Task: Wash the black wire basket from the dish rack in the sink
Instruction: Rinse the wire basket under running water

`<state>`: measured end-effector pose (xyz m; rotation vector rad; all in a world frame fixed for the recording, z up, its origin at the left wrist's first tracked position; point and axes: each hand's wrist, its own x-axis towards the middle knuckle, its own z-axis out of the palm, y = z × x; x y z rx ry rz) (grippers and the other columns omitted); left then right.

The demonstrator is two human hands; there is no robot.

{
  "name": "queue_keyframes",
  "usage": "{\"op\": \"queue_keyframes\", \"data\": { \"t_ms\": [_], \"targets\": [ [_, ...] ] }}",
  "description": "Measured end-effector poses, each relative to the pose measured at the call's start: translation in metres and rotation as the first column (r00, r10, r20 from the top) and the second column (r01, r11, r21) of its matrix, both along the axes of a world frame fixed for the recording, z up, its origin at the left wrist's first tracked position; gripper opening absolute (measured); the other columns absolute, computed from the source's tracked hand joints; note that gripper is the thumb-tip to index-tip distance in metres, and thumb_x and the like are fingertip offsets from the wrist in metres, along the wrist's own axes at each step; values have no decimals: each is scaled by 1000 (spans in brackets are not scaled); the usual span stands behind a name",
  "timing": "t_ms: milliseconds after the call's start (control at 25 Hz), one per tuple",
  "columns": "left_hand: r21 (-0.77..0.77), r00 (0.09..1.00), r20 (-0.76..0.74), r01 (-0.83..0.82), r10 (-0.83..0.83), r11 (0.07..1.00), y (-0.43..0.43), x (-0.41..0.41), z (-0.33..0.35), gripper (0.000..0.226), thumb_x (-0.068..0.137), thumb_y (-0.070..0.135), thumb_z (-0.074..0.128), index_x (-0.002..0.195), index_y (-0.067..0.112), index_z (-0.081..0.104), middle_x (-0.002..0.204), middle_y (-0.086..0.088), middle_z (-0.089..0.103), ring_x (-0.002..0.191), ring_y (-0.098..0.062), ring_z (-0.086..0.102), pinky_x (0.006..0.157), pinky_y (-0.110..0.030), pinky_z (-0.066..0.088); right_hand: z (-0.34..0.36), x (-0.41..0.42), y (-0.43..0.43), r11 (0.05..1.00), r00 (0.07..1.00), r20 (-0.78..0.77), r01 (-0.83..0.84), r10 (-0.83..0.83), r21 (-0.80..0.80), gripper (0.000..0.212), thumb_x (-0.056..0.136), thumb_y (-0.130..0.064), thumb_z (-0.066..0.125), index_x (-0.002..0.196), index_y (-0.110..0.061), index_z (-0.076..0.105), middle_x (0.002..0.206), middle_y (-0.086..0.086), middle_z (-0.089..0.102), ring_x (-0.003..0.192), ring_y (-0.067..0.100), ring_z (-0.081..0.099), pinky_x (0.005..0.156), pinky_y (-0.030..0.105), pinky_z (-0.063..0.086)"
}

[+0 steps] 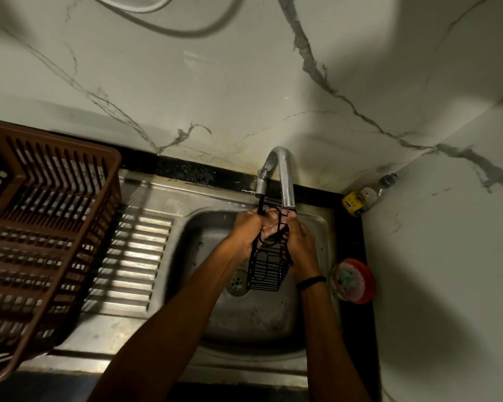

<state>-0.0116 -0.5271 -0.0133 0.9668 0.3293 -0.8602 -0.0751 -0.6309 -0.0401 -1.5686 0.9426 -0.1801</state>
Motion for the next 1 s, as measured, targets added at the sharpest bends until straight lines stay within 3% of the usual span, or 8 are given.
{"op": "queue_keyframes", "data": {
  "t_ms": [120, 200, 280, 440, 520, 640, 840, 1000],
  "targets": [
    [-69, 997, -57, -61, 57, 996, 2, -1, -3, 7, 95, 0, 64, 89, -4, 65, 68, -12, 64, 56, -16, 60, 57, -24, 55, 7, 0, -1, 999, 1000, -24, -12, 11, -46, 34, 101, -44, 47, 95, -22, 72, 87, -3, 73, 76, 4, 68, 62, 15, 50],
    [69, 995, 24, -93, 92, 993, 1, 0, -3, 22, 95, 17, 70, 99, -4, 65, 82, -21, 64, 60, -22, 59, 53, -25, 53, 6, 0, 1, 998, 1000, -19, -23, 22, -64, 36, 99, -47, 49, 97, -20, 73, 89, -1, 75, 81, 8, 70, 68, 21, 53],
    [162, 992, 128, -32, 11, 986, -1, 1, -3, 32, 99, 28, 64, 105, -3, 64, 89, -25, 63, 66, -24, 62, 56, -25, 55, 7, -1, 2, 998, 1000, -7, -12, 12, -59, 37, 100, -45, 49, 98, -17, 73, 86, -2, 74, 76, 3, 70, 62, 15, 52],
    [215, 982, 169, 42, -80, 976, -3, 6, 5, 50, 105, 38, 51, 111, -10, 66, 93, -22, 76, 76, -24, 76, 58, -28, 62, 10, -4, 7, 997, 999, 17, 29, -28, -66, 39, 102, -44, 45, 100, -17, 73, 87, 1, 75, 81, 11, 72, 67, 23, 55],
    [207, 986, 144, 50, -81, 977, -4, 9, 8, 52, 108, 38, 45, 112, -10, 66, 94, -22, 76, 77, -23, 76, 62, -29, 63, 9, -5, 8, 995, 999, 21, 49, -47, -88, 41, 101, -47, 44, 100, -17, 73, 89, 2, 75, 84, 15, 72, 72, 28, 56],
    [86, 996, 26, 84, -87, 993, -1, 12, 16, 41, 109, 25, 44, 120, -11, 61, 110, -30, 72, 96, -36, 74, 80, -42, 63, 8, -4, 6, 993, 997, 3, 77, -78, -94, 40, 101, -46, 44, 101, -17, 72, 92, 2, 74, 83, 14, 70, 65, 20, 54],
    [134, 964, 138, 207, -225, 969, 5, 4, 21, 26, 105, 20, 54, 108, -3, 66, 76, -9, 74, 59, -17, 70, 50, -23, 57, 6, -7, 10, 991, 998, -3, 69, -70, -112, 43, 102, -48, 42, 102, -17, 72, 91, 3, 75, 85, 18, 72, 76, 32, 58],
    [221, 947, 245, 154, -207, 963, 5, 0, 16, 43, 107, 36, 47, 113, -3, 65, 88, -11, 76, 69, -18, 75, 55, -26, 59, 12, -4, 13, 963, 996, -84, -15, -8, -269, 48, 104, -44, 34, 105, -11, 69, 95, 7, 73, 88, 22, 68, 72, 26, 49]
  ]
}}
